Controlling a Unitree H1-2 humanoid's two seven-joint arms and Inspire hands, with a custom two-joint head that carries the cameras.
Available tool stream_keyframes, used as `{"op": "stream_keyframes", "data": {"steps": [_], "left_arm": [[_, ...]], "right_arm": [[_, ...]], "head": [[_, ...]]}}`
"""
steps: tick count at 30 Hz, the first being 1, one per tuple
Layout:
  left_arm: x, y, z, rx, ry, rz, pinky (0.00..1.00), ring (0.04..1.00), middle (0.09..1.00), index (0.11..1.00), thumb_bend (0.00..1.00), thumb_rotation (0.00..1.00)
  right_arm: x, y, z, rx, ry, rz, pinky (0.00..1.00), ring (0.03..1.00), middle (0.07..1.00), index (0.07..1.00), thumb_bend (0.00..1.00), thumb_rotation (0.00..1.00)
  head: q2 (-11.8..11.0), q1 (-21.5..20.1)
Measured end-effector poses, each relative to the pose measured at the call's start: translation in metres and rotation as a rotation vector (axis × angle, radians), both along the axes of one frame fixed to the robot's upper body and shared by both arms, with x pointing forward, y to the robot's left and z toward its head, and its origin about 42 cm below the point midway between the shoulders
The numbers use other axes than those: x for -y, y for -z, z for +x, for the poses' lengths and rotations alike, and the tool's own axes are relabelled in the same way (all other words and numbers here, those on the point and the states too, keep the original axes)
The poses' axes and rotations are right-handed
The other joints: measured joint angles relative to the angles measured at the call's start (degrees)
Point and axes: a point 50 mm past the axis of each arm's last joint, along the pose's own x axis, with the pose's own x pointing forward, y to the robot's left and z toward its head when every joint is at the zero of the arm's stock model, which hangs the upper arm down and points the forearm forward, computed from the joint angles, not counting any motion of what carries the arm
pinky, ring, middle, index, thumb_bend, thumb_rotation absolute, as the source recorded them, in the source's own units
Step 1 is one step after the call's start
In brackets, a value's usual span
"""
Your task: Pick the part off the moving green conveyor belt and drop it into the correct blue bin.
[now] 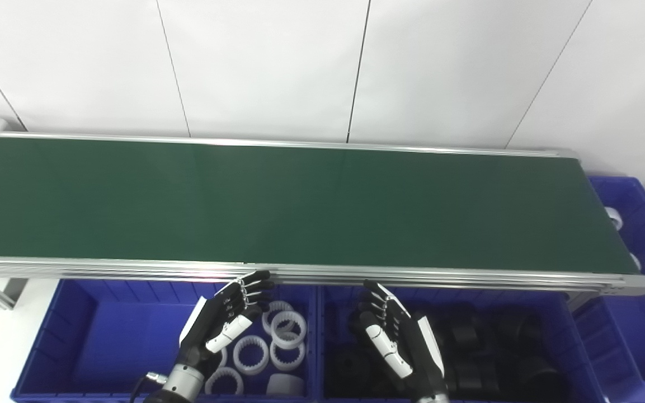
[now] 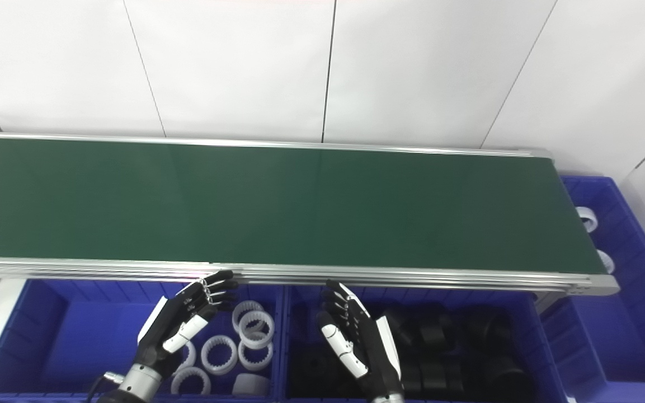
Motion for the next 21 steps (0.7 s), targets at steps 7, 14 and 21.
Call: {"op": "stream_keyframes", "data": {"steps": [7, 14, 21], "left_arm": [[0.0000, 0.0001, 0.0000, 0.000, 0.000, 0.000, 0.66, 0.704, 0.760, 0.785, 0.87, 0.63], [0.0003, 0.0001, 0.0000, 0.000, 0.000, 0.000, 0.67, 0.708, 0.757, 0.785, 0.86, 0.62], [0.0019, 0.0001, 0.0000, 0.000, 0.001, -0.004, 0.66, 0.707, 0.763, 0.791, 0.83, 0.61]], "right_arm": [[0.0002, 0.0002, 0.0000, -0.001, 0.001, 0.002, 0.74, 0.795, 0.832, 0.875, 0.48, 0.76], [0.0002, 0.0002, 0.0001, -0.001, 0.000, 0.000, 0.74, 0.793, 0.831, 0.874, 0.48, 0.75], [0.0011, 0.0003, 0.0001, -0.001, 0.000, 0.000, 0.73, 0.795, 0.834, 0.878, 0.47, 0.75]], "head": [[-0.1, 0.1], [-0.2, 0.3], [-1.1, 6.8]]}}
